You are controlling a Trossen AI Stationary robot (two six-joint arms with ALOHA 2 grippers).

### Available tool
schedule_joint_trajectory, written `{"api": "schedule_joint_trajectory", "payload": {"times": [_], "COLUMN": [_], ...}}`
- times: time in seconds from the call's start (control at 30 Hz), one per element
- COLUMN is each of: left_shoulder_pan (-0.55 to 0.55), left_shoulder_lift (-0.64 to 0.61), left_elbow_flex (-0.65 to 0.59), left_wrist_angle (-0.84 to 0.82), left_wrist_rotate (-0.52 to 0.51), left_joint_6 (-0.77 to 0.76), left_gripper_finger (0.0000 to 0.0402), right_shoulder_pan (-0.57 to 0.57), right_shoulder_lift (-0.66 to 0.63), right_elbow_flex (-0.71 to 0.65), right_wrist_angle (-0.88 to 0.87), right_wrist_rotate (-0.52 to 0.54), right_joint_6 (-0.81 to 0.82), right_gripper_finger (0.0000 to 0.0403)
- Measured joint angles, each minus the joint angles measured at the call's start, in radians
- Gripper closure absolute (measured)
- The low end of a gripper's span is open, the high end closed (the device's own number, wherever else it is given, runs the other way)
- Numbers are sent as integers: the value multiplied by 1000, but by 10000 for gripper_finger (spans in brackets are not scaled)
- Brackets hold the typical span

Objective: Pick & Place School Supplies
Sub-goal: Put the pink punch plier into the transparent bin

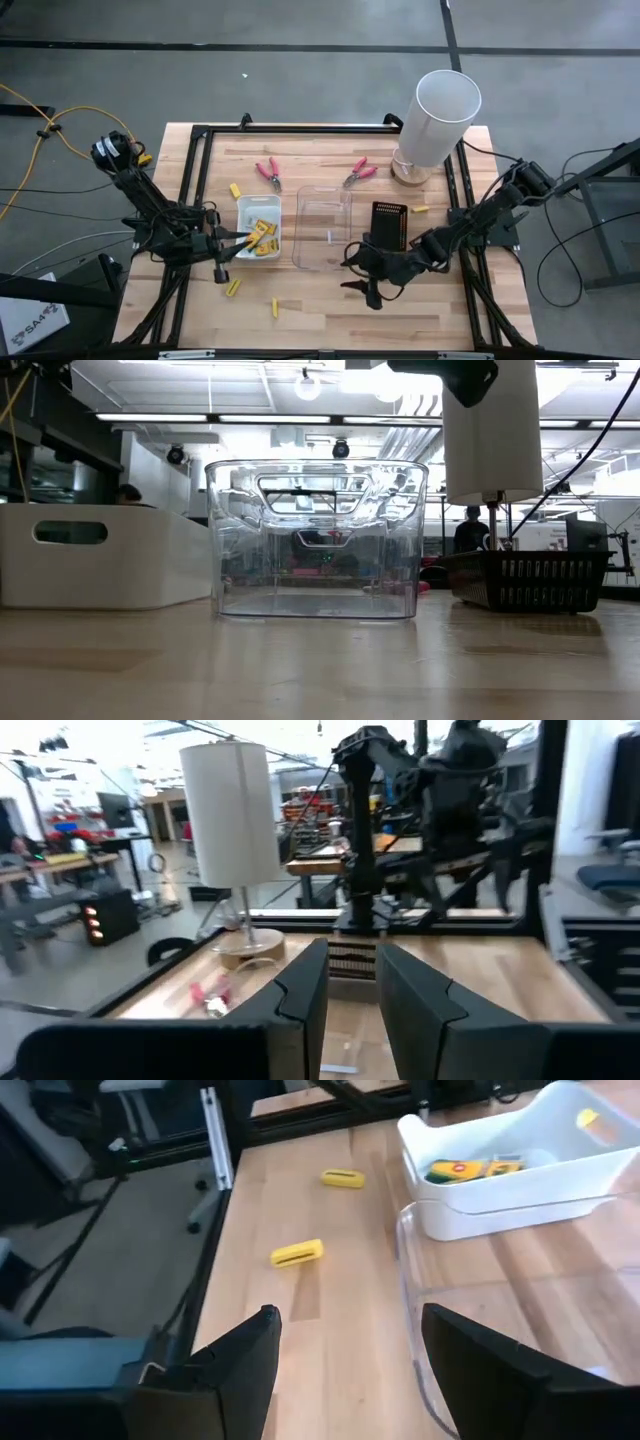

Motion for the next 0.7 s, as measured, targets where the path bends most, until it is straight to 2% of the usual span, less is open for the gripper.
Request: {"api": "schedule_joint_trajectory", "payload": {"times": [0.13,0.37,0.5,0.7], "left_shoulder_pan": [-29,-41,-35,-49], "left_shoulder_lift": [-1,-1,-1,-15], "left_elbow_flex": [0,0,0,3], "left_wrist_angle": [9,16,23,21], "left_wrist_rotate": [3,36,25,19], "left_joint_6": [-41,-83,-272,-184], "left_gripper_finger": [321,321,321,321], "right_shoulder_pan": [-15,-29,-55,-99], "right_shoulder_lift": [0,0,0,0], "right_elbow_flex": [0,0,0,0], "right_wrist_angle": [4,16,22,13], "right_wrist_rotate": [-61,-84,-105,-117], "right_joint_6": [1,-49,-47,-81], "right_gripper_finger": [168,168,168,168]}}
